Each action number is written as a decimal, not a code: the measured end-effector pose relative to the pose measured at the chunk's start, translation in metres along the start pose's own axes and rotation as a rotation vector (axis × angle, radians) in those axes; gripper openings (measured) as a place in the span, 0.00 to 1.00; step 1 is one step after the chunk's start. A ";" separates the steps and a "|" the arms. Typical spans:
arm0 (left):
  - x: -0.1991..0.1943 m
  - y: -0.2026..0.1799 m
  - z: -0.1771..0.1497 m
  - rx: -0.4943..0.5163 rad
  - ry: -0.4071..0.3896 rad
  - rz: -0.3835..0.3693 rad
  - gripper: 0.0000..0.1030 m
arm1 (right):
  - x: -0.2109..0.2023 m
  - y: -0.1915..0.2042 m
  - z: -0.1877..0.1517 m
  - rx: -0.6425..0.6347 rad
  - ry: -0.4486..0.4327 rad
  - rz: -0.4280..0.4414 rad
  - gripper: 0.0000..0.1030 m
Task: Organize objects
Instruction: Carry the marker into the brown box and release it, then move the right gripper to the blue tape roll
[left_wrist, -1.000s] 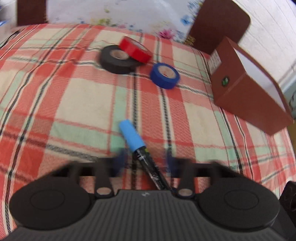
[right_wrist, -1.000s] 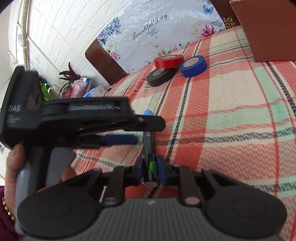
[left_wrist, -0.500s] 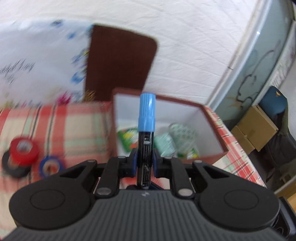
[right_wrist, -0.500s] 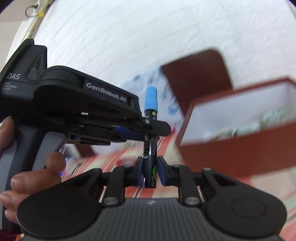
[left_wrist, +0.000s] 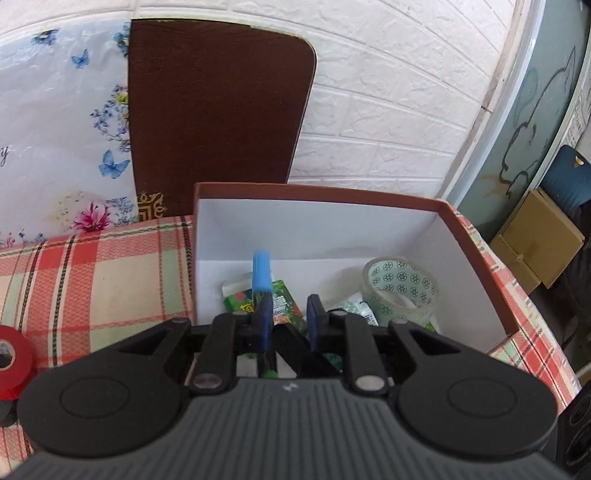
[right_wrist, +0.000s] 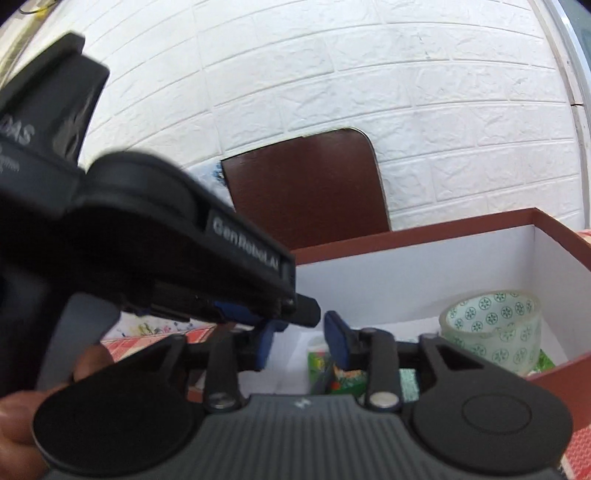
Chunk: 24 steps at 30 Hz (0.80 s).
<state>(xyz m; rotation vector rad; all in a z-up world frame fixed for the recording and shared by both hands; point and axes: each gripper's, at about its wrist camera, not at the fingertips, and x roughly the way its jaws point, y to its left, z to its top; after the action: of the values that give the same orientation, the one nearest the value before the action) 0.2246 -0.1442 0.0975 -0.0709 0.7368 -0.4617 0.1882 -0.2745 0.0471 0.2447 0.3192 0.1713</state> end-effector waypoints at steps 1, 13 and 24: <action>-0.005 0.002 -0.001 -0.009 -0.005 -0.003 0.22 | -0.001 0.001 -0.001 -0.008 -0.005 0.004 0.37; -0.078 0.027 -0.053 0.020 -0.084 0.120 0.27 | -0.058 0.033 -0.035 -0.023 0.030 0.073 0.43; -0.103 0.101 -0.141 -0.025 -0.002 0.370 0.30 | -0.051 0.085 -0.097 -0.096 0.347 0.098 0.43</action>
<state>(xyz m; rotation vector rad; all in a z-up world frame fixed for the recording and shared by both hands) 0.1037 0.0046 0.0354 0.0418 0.7350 -0.0994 0.0973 -0.1835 -0.0048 0.1342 0.6427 0.3267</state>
